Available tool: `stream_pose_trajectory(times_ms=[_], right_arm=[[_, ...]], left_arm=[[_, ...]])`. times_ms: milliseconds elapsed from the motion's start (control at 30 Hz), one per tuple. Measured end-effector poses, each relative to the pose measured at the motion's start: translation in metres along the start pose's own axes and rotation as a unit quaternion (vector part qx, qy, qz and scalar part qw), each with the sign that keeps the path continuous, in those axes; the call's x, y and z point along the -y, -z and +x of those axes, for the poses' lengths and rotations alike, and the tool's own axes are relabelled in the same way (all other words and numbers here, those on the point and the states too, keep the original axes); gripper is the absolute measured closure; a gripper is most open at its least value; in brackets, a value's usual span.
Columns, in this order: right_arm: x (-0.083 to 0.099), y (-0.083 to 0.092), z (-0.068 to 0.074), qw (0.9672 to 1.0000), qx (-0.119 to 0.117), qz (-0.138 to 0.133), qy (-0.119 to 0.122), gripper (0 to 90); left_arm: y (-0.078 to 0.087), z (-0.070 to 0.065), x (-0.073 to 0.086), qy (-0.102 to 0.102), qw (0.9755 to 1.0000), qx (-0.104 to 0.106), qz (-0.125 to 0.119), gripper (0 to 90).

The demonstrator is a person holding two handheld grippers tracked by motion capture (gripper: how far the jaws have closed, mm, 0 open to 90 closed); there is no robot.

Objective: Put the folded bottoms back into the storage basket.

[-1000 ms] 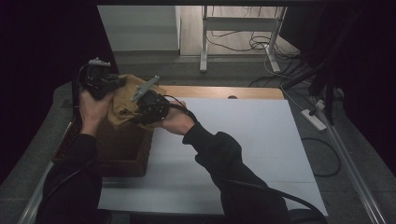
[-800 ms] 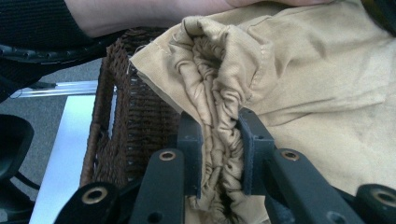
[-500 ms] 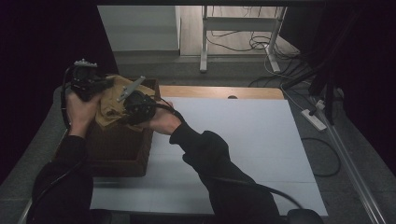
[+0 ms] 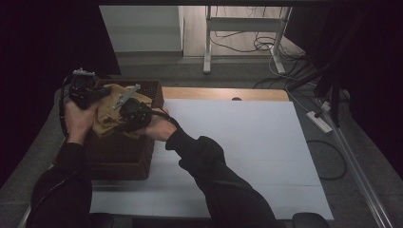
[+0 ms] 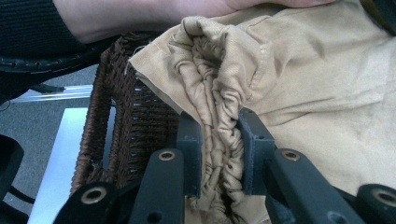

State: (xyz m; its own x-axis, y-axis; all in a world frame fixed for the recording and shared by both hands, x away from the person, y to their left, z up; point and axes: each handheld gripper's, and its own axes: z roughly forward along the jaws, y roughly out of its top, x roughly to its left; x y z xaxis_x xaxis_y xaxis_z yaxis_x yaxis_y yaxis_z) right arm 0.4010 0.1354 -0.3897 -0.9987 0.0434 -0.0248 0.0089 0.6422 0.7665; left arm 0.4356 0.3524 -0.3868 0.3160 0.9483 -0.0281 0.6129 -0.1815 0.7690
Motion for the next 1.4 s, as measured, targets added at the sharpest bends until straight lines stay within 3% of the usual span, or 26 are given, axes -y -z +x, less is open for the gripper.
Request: stream_pose_trajectory(times_ms=[333, 767, 800, 867, 933, 967, 1200, 1400], right_arm=[[0.009, -0.016, 0.001, 0.9999, 0.004, 0.013, -0.007, 73.3], [0.022, -0.034, 0.006, 0.9994, 0.009, 0.032, -0.009, 71.6], [0.023, -0.036, 0.007, 0.9992, 0.015, 0.034, -0.011, 68.9], [0.025, -0.039, 0.008, 0.9991, 0.016, 0.035, -0.019, 56.4], [0.025, -0.039, 0.009, 0.9991, 0.017, 0.031, -0.023, 47.8], [0.024, -0.038, 0.009, 0.9992, 0.019, 0.024, -0.024, 44.8], [0.024, -0.020, -0.001, 0.9987, 0.023, 0.005, -0.045, 32.2], [0.031, -0.008, -0.005, 0.9992, 0.020, 0.010, -0.034, 24.4]], left_arm=[[-0.017, 0.003, 0.013, 0.005, 0.9998, 0.002, 0.018, 79.7], [-0.041, 0.001, 0.023, -0.011, 0.9974, 0.009, 0.070, 77.3], [-0.044, 0.002, 0.024, -0.008, 0.9966, 0.006, 0.082, 73.9], [-0.051, 0.002, 0.027, -0.008, 0.9946, -0.023, 0.101, 63.0], [-0.052, 0.004, 0.028, 0.012, 0.9945, -0.024, 0.101, 45.5], [-0.050, 0.006, 0.027, 0.021, 0.9949, -0.022, 0.097, 40.8], [-0.041, 0.007, 0.025, 0.042, 0.9961, -0.001, 0.078, 28.2], [-0.037, 0.001, 0.030, 0.041, 0.9964, 0.036, 0.064, 20.3]])
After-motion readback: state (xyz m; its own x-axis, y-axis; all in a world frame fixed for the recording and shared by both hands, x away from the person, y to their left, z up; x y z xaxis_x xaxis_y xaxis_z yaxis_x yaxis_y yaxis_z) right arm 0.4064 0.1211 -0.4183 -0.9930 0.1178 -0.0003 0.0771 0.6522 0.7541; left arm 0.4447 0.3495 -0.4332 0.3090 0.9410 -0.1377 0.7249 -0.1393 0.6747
